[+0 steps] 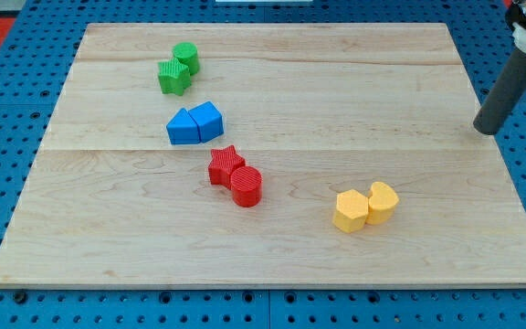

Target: Separate yellow heart from the yellow hexagon

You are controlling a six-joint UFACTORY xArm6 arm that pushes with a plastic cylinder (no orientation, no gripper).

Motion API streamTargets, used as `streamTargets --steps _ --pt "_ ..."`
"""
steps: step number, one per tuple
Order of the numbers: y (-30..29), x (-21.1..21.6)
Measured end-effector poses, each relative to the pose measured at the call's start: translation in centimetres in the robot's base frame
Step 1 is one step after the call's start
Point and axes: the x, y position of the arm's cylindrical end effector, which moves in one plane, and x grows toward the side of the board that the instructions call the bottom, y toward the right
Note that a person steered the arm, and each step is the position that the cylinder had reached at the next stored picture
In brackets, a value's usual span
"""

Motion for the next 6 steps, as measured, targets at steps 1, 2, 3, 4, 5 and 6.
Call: streamTargets --steps 1,2,3,4,5,6 --pt "0.0 -1.2" --pt "0.1 5.3" --pt "-0.6 10.7" --pt "-8.2 14.1" --pt "-15.1 11.4" --pt "-22.7 3.4"
